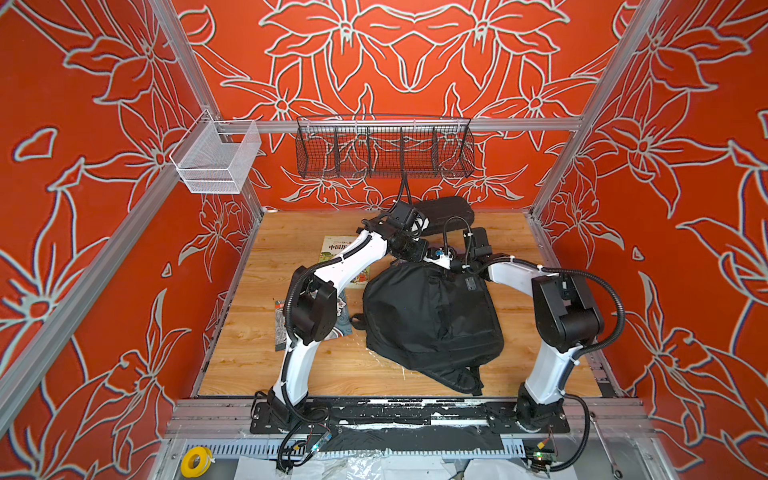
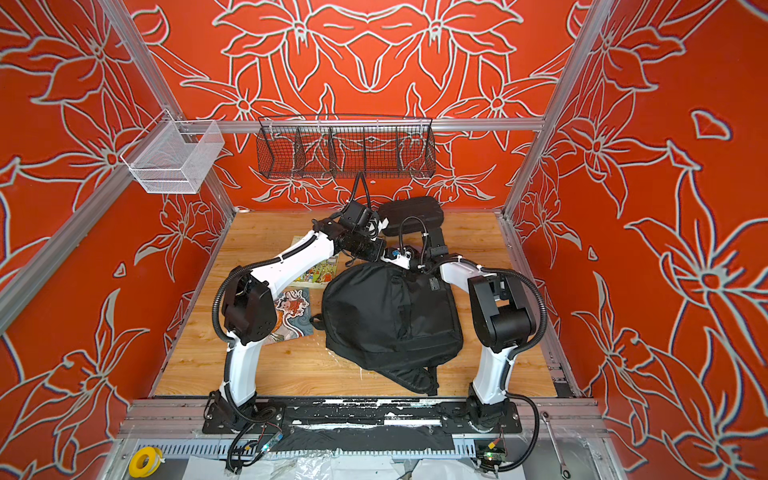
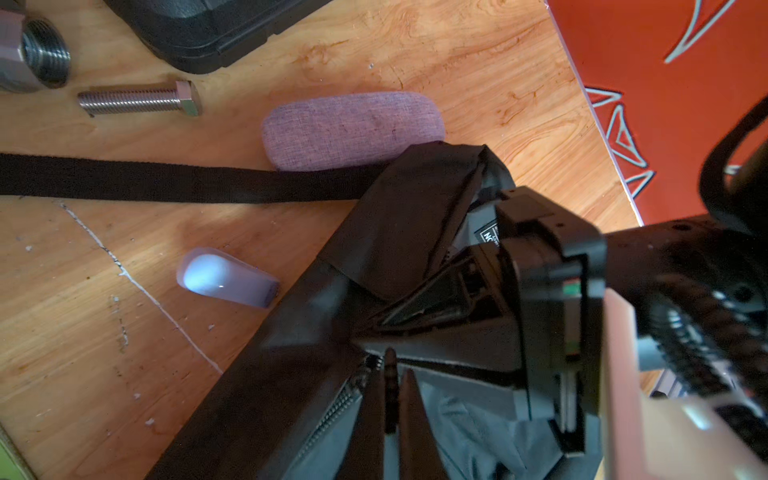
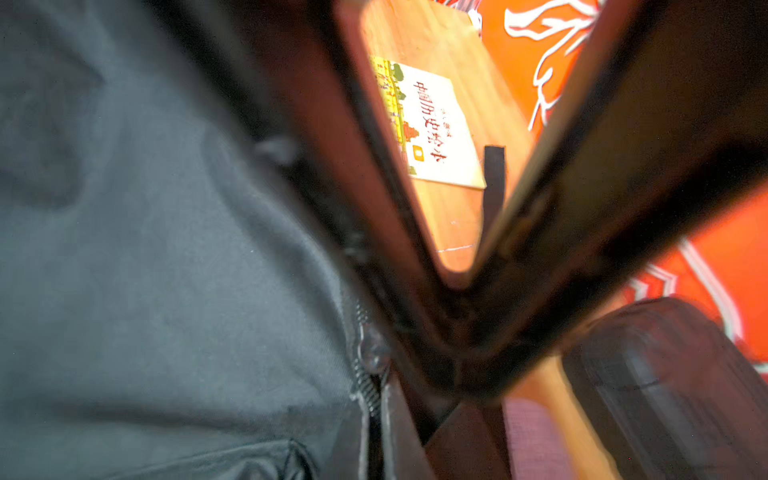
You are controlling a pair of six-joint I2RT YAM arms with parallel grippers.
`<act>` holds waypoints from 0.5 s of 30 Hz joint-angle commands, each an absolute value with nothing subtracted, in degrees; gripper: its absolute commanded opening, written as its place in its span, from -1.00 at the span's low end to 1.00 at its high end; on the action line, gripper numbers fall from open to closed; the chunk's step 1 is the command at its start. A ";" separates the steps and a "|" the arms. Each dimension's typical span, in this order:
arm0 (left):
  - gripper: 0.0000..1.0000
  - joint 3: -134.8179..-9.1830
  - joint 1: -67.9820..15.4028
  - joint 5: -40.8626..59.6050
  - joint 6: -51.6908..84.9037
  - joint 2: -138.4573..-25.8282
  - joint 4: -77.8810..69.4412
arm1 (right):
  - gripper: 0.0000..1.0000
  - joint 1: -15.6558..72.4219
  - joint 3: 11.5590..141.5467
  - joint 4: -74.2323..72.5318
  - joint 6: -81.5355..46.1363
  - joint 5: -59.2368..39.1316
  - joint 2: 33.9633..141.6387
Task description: Pack the student bag
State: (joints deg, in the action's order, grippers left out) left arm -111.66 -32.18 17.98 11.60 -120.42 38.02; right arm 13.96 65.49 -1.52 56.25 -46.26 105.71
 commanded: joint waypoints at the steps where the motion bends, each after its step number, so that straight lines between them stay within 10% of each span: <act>1: -1.00 -113.33 -32.15 17.60 11.34 -115.32 36.75 | -1.00 13.75 66.02 1.18 51.38 -40.18 103.44; 15: -1.00 -92.50 -28.56 9.57 13.84 -100.62 31.66 | -1.00 4.07 65.99 7.27 27.67 -36.79 96.69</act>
State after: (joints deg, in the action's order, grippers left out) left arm -95.42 -29.82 12.12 12.53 -104.88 31.94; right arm 7.16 67.33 7.22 34.68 -38.74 99.42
